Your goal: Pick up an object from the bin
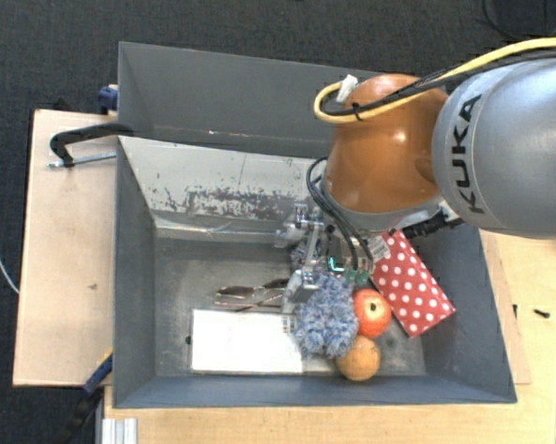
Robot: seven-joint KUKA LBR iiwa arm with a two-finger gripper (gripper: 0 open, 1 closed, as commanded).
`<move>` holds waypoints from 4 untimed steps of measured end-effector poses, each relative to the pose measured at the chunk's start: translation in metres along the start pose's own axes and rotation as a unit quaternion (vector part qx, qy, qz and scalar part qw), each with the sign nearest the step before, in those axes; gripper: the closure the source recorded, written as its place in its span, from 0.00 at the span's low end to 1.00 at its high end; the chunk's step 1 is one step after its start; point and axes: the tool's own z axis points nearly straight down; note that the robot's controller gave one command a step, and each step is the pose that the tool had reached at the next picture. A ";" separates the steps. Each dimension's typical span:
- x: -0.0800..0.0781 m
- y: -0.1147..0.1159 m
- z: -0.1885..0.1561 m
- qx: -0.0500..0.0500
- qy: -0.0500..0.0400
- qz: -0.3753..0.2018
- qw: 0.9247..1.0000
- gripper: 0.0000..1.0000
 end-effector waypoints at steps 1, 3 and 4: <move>-0.002 -0.001 -0.004 -0.001 -0.004 0.001 1.000 0.00; -0.027 -0.029 0.127 0.000 -0.005 -0.135 0.991 0.00; -0.027 -0.029 0.122 0.000 -0.007 -0.133 0.991 0.00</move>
Offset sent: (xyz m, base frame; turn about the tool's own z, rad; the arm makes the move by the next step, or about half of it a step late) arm 0.0291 -0.0355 -0.1364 -0.2649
